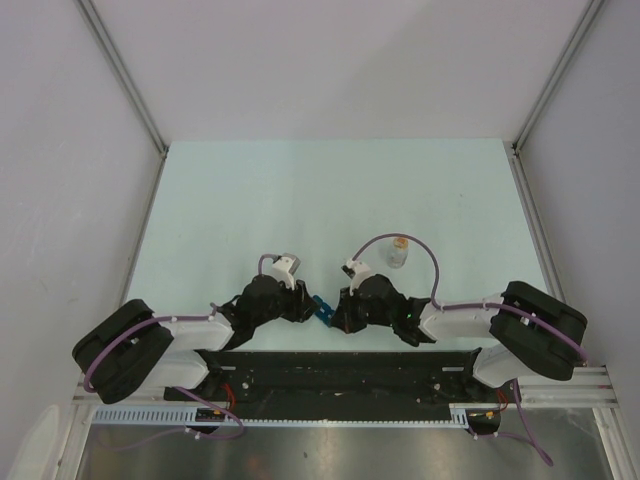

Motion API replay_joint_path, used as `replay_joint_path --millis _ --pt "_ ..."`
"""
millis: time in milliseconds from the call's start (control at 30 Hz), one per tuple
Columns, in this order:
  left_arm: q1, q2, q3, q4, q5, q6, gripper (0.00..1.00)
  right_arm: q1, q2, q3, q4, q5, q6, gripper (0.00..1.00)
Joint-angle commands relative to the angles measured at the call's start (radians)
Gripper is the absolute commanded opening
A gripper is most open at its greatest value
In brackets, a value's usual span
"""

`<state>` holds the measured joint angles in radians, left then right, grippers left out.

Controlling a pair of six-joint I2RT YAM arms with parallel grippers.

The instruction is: Sort the pills into containers

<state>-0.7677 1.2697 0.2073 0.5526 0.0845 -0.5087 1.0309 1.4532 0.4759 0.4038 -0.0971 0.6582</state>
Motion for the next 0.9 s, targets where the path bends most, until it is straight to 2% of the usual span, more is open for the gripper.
replay_joint_path --millis 0,267,867 --pt "0.005 0.005 -0.022 -0.017 0.012 -0.008 0.47 0.004 0.010 0.043 -0.069 0.036 0.001 0.00" --pt "0.005 0.010 -0.020 -0.016 0.015 -0.008 0.47 0.004 0.045 0.064 -0.125 0.066 0.003 0.00" --pt "0.005 0.030 -0.005 -0.016 0.021 -0.007 0.47 0.060 0.050 0.128 -0.367 0.211 -0.008 0.00"
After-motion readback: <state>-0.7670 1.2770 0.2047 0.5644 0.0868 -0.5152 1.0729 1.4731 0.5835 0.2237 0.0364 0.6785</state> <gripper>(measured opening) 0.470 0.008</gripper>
